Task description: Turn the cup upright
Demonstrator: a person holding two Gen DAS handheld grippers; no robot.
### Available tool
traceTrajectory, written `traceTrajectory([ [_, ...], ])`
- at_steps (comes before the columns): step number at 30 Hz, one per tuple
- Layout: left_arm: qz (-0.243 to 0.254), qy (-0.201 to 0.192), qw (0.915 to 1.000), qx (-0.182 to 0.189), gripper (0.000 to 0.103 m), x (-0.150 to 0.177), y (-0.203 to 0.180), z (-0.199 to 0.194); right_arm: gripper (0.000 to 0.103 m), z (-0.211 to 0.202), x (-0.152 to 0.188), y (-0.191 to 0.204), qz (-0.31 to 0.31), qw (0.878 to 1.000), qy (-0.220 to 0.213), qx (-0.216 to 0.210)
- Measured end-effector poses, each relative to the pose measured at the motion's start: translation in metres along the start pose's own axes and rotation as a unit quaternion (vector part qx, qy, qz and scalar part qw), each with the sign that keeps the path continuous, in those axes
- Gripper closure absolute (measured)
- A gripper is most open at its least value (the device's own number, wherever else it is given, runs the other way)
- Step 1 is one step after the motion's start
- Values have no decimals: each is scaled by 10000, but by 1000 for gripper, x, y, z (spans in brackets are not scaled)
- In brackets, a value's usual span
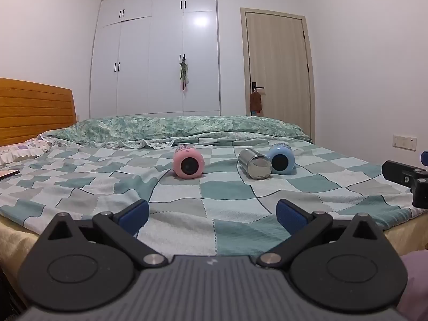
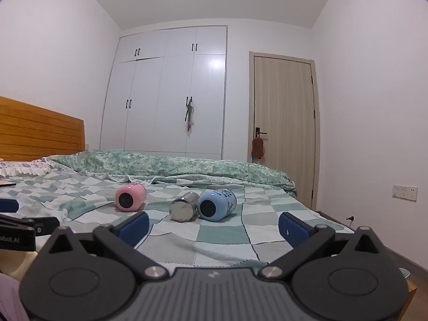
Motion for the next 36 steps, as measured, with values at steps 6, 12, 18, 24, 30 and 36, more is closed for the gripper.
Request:
traceTrajectory([
  [6, 8, -22, 10000, 13, 0, 0, 3, 2, 0, 0, 0, 0, -8, 10000, -14, -2],
  [12, 28, -34, 10000, 17, 0, 1, -5, 1, 0, -1, -1, 0, -21, 10000, -22, -2],
  [18, 20, -51, 10000, 26, 0, 1, -5, 0, 0, 0, -1, 0, -21, 10000, -22, -3],
  [24, 14, -53, 10000, 29, 0, 1, -4, 0, 0, 0, -1, 0, -23, 10000, -25, -3],
  [30, 10, -57, 10000, 32, 0, 1, -4, 0, 0, 0, 0, 0, -26, 10000, -23, -4],
  [36, 9, -60, 10000, 37, 0, 1, -3, 2, 0, -1, 0, 0, -28, 10000, -21, -5],
])
Point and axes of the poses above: each gripper's, at about its wrist camera, not at the fingertips, and z roughly the way its jaws point, y to its left, x to its underside, the point moved 5 cm from there along z, roughly the way its jaws point, and after that the axes turned 10 degrees about -y, right-handed, at the moved point
